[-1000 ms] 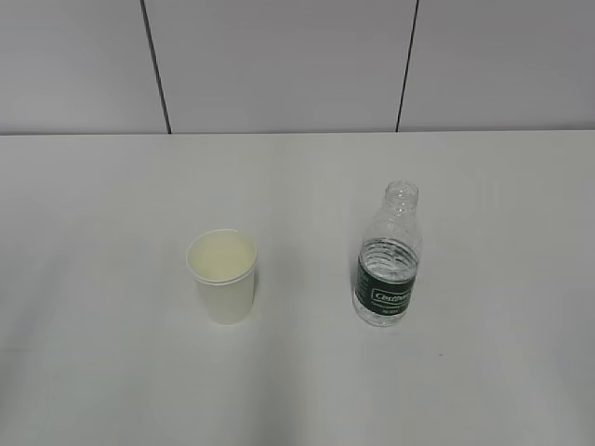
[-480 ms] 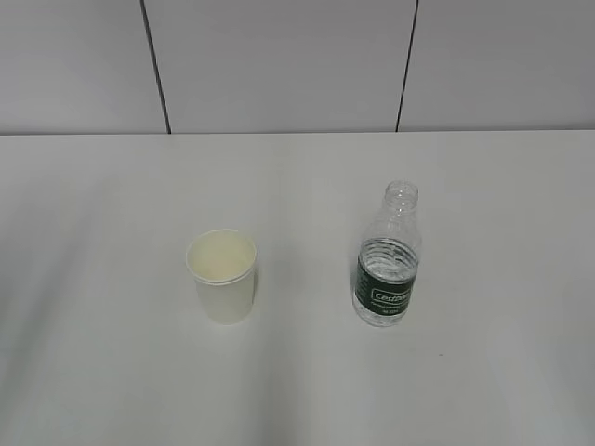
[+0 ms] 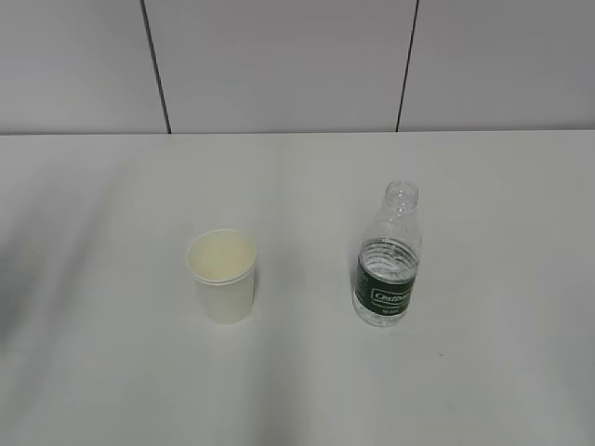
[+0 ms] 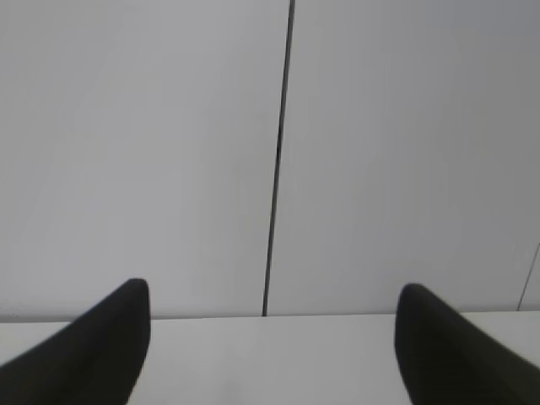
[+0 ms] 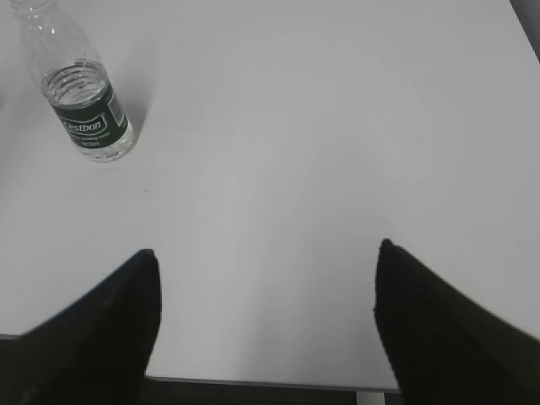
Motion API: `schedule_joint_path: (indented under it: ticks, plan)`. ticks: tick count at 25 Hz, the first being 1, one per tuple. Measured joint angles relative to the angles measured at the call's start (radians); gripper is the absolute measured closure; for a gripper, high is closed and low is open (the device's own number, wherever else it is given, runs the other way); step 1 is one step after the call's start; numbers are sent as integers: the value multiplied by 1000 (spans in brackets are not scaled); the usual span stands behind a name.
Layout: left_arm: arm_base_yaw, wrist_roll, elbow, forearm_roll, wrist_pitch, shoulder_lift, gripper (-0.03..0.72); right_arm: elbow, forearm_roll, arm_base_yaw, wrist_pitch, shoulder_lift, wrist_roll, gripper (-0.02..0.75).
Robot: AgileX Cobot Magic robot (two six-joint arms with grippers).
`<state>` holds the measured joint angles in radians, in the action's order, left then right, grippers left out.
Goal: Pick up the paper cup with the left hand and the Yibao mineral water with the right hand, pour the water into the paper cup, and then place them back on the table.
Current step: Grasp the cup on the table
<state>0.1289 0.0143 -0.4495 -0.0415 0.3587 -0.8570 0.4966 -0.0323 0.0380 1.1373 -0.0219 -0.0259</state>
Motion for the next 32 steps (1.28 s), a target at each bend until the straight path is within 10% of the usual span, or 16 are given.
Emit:
schedule_joint_path:
  ticks: [32]
  plan:
    - [193, -71, 221, 48, 544, -614, 118, 0, 0, 0, 0, 0, 0, 161]
